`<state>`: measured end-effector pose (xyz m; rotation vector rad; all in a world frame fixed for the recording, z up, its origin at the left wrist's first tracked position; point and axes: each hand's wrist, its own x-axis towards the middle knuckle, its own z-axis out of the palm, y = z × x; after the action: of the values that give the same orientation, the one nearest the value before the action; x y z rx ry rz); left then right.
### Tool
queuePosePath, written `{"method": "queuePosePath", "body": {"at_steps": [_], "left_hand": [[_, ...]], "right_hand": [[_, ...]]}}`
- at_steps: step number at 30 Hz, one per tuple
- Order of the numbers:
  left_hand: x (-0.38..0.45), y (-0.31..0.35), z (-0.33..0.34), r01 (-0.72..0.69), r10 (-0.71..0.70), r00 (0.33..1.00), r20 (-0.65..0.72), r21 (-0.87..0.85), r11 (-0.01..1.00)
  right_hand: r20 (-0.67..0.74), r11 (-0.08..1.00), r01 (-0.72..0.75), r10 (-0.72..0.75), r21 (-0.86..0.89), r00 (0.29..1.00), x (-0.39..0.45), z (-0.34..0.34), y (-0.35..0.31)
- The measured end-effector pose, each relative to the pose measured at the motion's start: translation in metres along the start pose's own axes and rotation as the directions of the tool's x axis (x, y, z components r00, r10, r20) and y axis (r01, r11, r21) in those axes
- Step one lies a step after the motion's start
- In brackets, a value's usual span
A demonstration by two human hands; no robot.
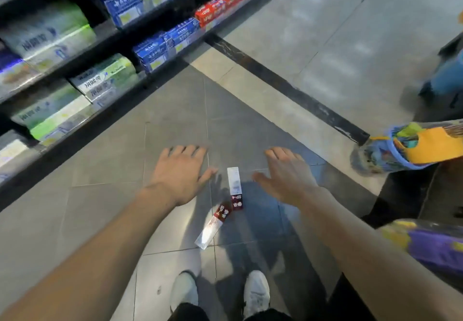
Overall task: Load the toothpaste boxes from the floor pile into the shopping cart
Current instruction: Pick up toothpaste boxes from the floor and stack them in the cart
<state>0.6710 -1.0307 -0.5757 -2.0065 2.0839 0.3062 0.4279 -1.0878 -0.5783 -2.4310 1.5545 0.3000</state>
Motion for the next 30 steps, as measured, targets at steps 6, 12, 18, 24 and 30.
{"method": "queuePosePath", "body": {"at_steps": [6, 12, 18, 24, 30], "left_hand": [[0.063, 0.000, 0.212, -0.002, 0.003, 0.999, 0.045, -0.023, 1.000], [0.103, -0.001, 0.347, -0.010, 0.010, 1.000, 0.005, -0.032, 0.999], [0.113, 0.011, 0.400, -0.040, 0.041, 0.999, 0.009, -0.064, 0.997], [0.073, 0.021, 0.435, 0.004, 0.007, 0.996, 0.084, -0.130, 0.991], [0.051, 0.050, 0.455, 0.141, -0.095, 0.977, 0.191, -0.243, 0.960]], "right_hand": [[-0.034, 0.997, -0.015, 0.018, 0.073, 0.999, 0.060, 0.210, 0.022], [-0.016, 0.999, -0.040, 0.040, 0.033, 0.999, 0.100, 0.347, 0.032], [-0.049, 0.988, -0.108, 0.114, 0.108, 0.992, 0.125, 0.413, 0.021], [0.022, 0.913, -0.258, 0.265, 0.317, 0.964, 0.138, 0.422, 0.005], [0.118, 0.799, -0.374, 0.363, 0.470, 0.924, 0.146, 0.433, -0.006]]}}
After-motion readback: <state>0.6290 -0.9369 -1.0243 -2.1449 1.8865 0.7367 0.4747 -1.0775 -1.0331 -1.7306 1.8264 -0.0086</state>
